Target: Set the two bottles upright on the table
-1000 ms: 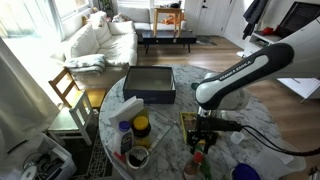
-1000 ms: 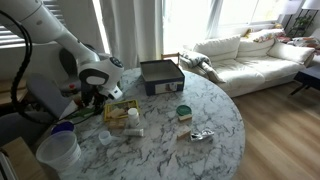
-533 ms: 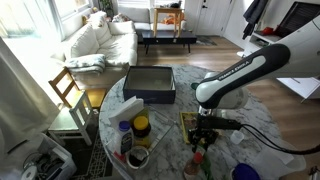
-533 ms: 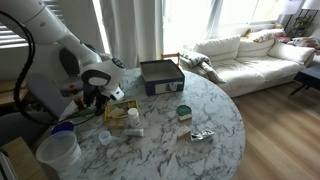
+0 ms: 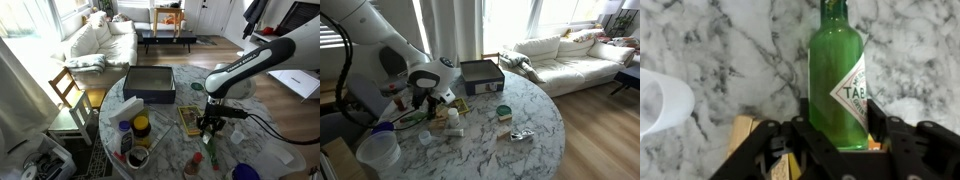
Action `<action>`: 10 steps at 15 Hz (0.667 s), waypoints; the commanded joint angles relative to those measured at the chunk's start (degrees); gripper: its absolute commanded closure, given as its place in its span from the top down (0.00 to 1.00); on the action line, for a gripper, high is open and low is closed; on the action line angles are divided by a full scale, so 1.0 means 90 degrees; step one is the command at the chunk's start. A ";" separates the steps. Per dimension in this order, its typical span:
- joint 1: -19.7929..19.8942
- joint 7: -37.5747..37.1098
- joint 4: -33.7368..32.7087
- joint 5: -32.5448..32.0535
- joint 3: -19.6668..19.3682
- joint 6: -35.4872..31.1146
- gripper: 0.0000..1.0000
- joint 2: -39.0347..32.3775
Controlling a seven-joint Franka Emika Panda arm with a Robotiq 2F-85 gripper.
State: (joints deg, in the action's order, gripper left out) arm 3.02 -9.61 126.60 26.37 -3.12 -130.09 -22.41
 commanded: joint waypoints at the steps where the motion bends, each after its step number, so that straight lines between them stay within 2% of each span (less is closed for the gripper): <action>1: 0.0086 -0.0171 -0.0239 -0.0073 -0.0025 -0.0370 0.30 -0.0196; 5: 0.0061 -0.0362 -0.0410 -0.0166 -0.0031 -0.0400 0.30 -0.0373; 6: 0.0039 -0.0469 -0.0394 -0.0182 -0.0047 -0.0446 0.79 -0.0360; 7: 0.0018 -0.0600 -0.0341 -0.0165 -0.0048 -0.0498 0.81 -0.0274; 10: -0.0175 -0.1110 -0.0059 -0.0301 -0.0077 -0.0883 1.00 0.0081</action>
State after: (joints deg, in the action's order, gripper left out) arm 3.32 -14.68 124.09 25.53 -3.39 -134.71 -23.77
